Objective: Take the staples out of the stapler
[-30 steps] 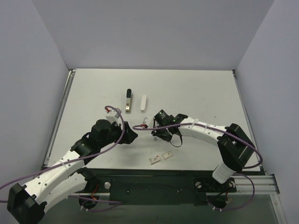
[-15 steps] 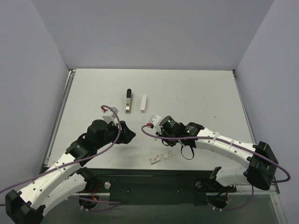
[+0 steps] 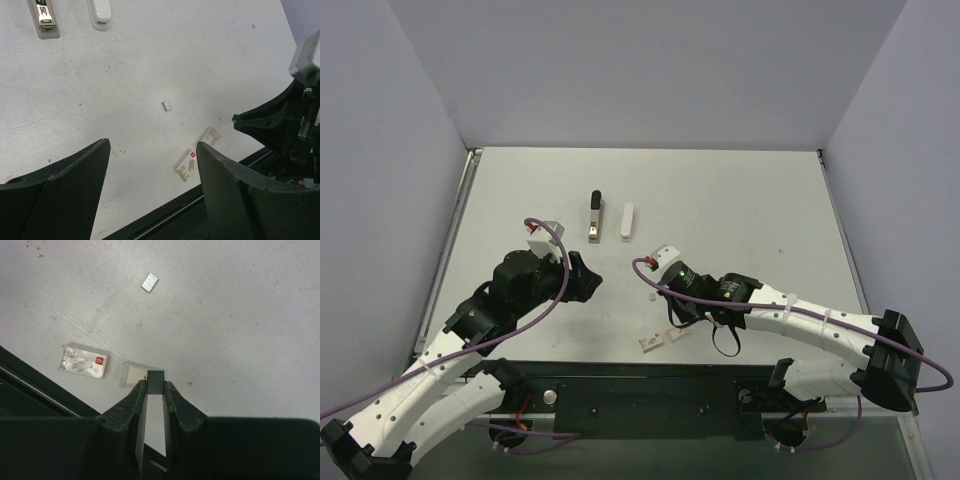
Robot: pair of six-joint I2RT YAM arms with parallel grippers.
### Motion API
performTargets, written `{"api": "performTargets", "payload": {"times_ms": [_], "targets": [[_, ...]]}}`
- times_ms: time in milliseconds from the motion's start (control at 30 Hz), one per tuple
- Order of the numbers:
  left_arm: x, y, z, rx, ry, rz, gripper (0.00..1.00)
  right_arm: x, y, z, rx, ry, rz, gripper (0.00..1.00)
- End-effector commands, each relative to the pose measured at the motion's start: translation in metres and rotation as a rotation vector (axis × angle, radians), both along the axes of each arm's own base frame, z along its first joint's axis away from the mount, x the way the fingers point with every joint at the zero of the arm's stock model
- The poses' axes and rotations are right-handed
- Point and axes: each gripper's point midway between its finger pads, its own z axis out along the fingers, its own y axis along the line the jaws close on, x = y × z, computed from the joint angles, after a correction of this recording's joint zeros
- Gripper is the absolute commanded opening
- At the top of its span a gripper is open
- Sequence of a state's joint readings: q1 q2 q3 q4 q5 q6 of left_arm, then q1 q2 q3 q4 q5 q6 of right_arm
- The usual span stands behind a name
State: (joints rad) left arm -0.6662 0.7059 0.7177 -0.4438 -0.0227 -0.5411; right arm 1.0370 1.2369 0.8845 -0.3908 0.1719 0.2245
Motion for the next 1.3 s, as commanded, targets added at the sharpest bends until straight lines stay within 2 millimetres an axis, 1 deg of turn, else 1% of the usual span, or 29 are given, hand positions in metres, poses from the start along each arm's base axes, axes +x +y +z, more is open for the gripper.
{"api": "performTargets", "payload": {"times_ms": [0, 67, 433, 700, 800, 1267], "targets": [[0.002, 0.009, 0.029, 0.022, -0.072, 0.016, 0.80, -0.008, -0.012, -0.017, -0.044, 0.036, -0.107, 0.09], [0.005, 0.012, 0.032, 0.036, -0.086, 0.033, 0.80, -0.011, -0.011, -0.022, -0.049, 0.048, -0.115, 0.09], [0.009, 0.016, 0.026, 0.072, -0.086, 0.050, 0.80, -0.026, -0.010, -0.048, -0.069, 0.138, -0.147, 0.11], [0.010, 0.015, 0.022, 0.073, -0.080, 0.045, 0.80, -0.030, -0.003, -0.059, -0.073, 0.180, -0.153, 0.12], [0.009, 0.015, 0.021, 0.072, -0.080, 0.044, 0.80, -0.030, -0.004, -0.062, -0.083, 0.183, -0.159, 0.14], [0.007, 0.014, 0.020, 0.059, -0.079, 0.036, 0.80, -0.035, -0.006, -0.075, -0.112, 0.215, -0.193, 0.15]]}}
